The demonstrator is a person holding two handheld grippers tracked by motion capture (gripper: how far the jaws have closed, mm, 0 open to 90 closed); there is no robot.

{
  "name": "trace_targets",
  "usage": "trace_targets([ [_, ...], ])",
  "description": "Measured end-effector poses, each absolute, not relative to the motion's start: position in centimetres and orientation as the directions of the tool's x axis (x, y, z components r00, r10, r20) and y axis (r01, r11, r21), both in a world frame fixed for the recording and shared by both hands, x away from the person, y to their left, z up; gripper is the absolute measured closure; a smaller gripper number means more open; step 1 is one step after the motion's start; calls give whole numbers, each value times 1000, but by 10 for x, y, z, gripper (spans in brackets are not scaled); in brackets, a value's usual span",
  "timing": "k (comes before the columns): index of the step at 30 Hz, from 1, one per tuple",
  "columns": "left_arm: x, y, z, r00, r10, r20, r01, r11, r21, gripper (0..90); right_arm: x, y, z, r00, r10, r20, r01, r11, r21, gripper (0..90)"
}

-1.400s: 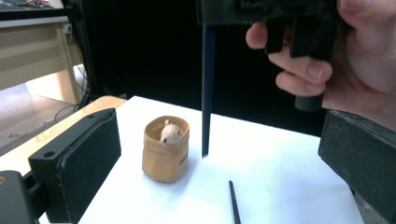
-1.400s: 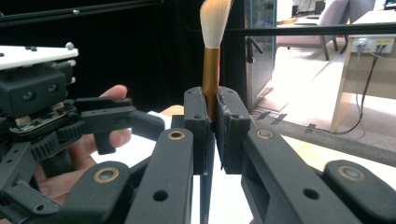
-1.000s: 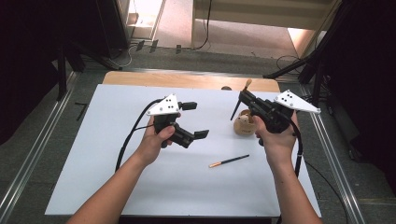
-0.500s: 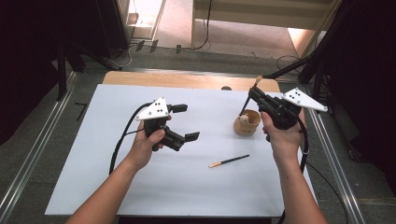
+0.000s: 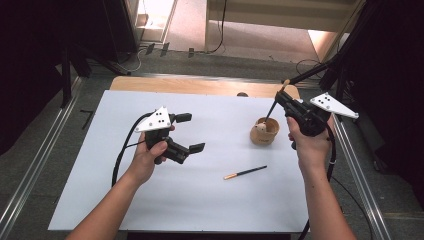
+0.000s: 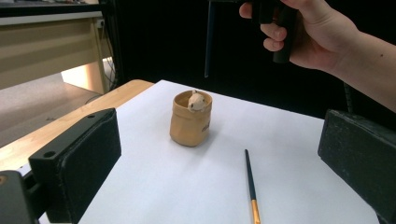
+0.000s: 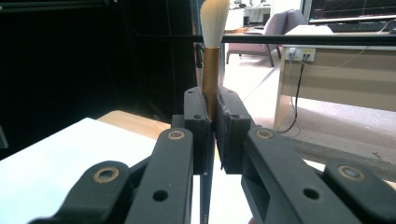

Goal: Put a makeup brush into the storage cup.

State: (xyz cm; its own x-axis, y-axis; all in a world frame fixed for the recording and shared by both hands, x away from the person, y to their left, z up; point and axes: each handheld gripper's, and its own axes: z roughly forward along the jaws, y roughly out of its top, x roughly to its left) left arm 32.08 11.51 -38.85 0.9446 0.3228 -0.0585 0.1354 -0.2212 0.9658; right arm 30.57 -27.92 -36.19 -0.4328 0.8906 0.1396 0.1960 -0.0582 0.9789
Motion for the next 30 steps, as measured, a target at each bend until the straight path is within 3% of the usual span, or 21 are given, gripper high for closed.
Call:
trace_targets([
  [30, 312, 140, -386, 934, 356, -39, 123, -215, 969, 0, 321, -301, -384, -357, 926, 123, 227, -41, 973, 849],
])
